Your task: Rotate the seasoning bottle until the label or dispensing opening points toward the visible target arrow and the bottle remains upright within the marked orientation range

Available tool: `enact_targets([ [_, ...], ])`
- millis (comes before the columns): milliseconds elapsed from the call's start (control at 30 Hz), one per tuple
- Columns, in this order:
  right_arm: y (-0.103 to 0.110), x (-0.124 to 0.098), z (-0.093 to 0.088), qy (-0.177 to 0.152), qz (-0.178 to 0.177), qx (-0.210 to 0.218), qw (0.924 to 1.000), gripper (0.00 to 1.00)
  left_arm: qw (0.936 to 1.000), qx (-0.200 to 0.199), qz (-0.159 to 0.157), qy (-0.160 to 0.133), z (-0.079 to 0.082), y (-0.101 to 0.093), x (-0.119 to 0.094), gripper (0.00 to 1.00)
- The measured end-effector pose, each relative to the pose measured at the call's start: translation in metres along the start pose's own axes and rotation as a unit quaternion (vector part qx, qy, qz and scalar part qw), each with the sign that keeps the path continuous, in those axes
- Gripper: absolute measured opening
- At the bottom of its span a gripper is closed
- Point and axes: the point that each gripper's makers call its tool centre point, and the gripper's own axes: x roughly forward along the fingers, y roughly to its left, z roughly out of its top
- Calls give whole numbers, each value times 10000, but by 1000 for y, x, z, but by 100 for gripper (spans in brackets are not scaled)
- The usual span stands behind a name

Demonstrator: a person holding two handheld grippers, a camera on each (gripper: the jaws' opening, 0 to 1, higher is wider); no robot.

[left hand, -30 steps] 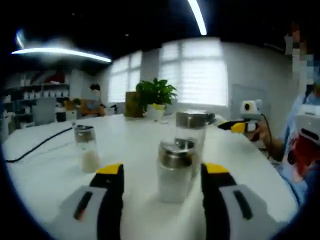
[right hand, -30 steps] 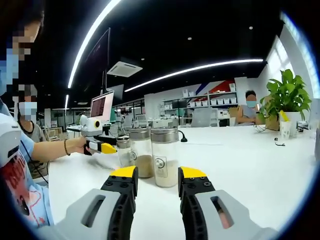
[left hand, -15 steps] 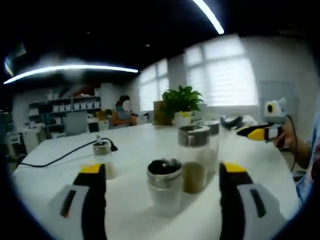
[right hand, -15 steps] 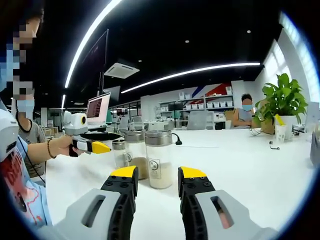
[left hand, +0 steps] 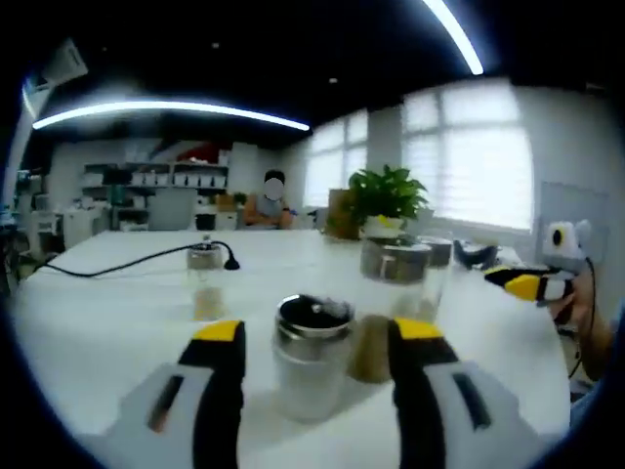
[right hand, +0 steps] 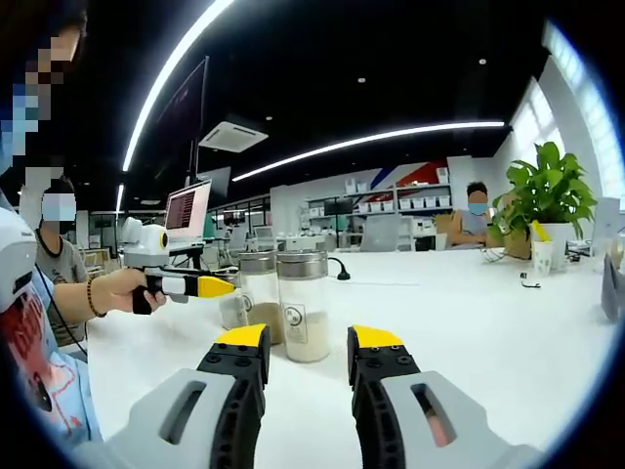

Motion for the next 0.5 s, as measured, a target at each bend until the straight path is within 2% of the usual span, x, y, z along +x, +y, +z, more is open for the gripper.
enact_targets([
  [33,4,0,2,-26,63,-43,10000,31,9999,74,118,34,-2,3,0,62],
  [100,10,-1,2,-2,168,-104,9998,31,9998,138,151,14,-2,4,0,59],
  [233,11,-1,0,42,187,-126,9997,31,10000,63,-28,25,-2,0,1,36],
  [500,4,-1,-1,26,55,-23,10000,31,9999,85,-114,-1,-2,3,-1,35],
])
